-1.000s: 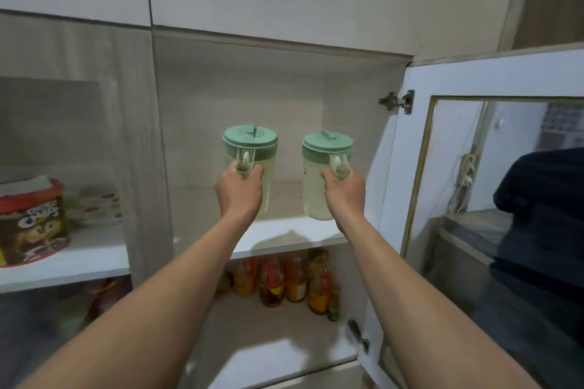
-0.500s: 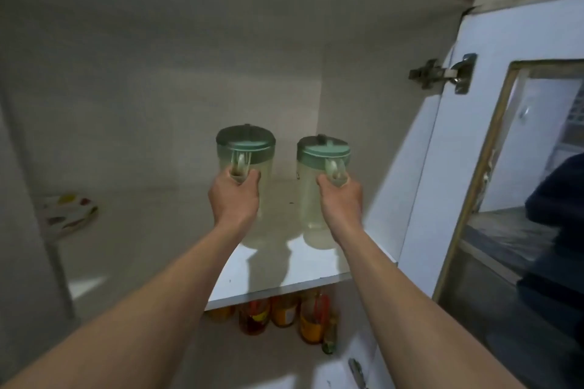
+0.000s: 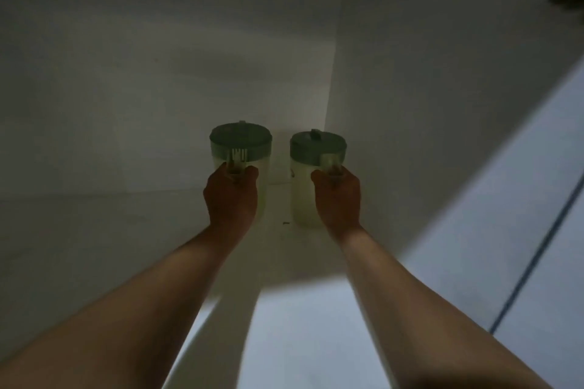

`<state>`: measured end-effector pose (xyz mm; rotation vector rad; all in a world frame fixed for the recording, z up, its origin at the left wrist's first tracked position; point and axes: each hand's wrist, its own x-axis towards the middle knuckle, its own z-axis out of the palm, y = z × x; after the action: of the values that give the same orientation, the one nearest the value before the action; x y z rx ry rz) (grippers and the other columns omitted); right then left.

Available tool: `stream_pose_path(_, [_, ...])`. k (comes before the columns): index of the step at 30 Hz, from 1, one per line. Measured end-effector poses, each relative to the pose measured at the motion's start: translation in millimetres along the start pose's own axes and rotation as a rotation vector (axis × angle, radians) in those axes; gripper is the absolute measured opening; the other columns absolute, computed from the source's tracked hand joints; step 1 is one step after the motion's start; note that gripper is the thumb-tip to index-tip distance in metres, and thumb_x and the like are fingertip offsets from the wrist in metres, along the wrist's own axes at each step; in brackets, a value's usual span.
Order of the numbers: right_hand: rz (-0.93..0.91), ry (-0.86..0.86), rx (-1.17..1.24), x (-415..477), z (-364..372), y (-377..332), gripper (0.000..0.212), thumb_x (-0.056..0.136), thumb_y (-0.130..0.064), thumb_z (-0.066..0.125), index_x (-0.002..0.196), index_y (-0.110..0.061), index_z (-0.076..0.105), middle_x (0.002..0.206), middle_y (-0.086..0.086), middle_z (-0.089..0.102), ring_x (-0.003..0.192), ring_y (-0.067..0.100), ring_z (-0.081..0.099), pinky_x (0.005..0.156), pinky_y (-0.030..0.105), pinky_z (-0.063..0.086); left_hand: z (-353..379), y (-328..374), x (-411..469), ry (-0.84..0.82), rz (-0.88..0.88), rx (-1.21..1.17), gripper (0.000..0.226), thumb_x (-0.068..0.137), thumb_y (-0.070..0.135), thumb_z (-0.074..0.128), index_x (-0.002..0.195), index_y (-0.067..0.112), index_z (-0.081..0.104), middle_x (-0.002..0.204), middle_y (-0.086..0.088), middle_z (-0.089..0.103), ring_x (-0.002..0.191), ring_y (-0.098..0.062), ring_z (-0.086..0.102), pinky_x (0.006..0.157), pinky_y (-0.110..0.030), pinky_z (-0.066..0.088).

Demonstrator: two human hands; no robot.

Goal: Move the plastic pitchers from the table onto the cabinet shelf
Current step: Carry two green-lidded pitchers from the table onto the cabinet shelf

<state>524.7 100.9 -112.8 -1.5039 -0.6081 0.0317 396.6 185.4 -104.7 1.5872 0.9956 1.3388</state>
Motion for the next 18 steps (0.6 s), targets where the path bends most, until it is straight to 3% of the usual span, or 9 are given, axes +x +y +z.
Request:
stream_pose_path(5, [0.041,-0.003,-0.001,37,25,30,0.032,0.082,-0.014,0.069,0.064,-0.027,0.047,0.061,-0.01,0.048,0.057,0.01,0.045,0.063,0.029,0.039,37,-22,23,-0.016,-0.027,0.009,0.011,0.091,0.024,0.063,0.087,0.015,0.058,0.085,-0.006,0.062,0.083,-0.027,0.06,0.075,-0.034,0.048])
stream_pose_path(8, [0.056,-0.019,0.017,54,32,39,0.027,0.086,-0.012,0.068,0.068,-0.023,0.05,0.062,-0.006,0.05,0.055,0.009,0.045,0.057,0.025,0.036,56,-28,35,-0.01,-0.028,0.013,0.012,0.091,0.023,0.063,0.088,0.014,0.057,0.082,-0.003,0.059,0.08,-0.022,0.056,0.073,-0.029,0.041])
stream_pose_path(12, [0.049,-0.043,0.001,70,39,43,0.028,0.087,-0.01,0.065,0.067,-0.02,0.048,0.06,-0.004,0.048,0.052,0.008,0.043,0.052,0.025,0.034,74,-33,52,-0.025,-0.032,0.017,0.019,0.091,0.025,0.062,0.09,0.006,0.062,0.082,-0.004,0.062,0.081,-0.023,0.059,0.073,-0.029,0.044])
stream_pose_path(18, [0.056,-0.059,-0.053,85,44,48,0.017,0.088,-0.017,0.066,0.075,-0.017,0.056,0.067,-0.001,0.056,0.058,0.012,0.051,0.06,0.027,0.039,86,-37,70,-0.032,-0.05,0.036,0.024,0.092,0.026,0.062,0.086,0.003,0.063,0.082,-0.01,0.065,0.078,-0.023,0.06,0.07,-0.029,0.045])
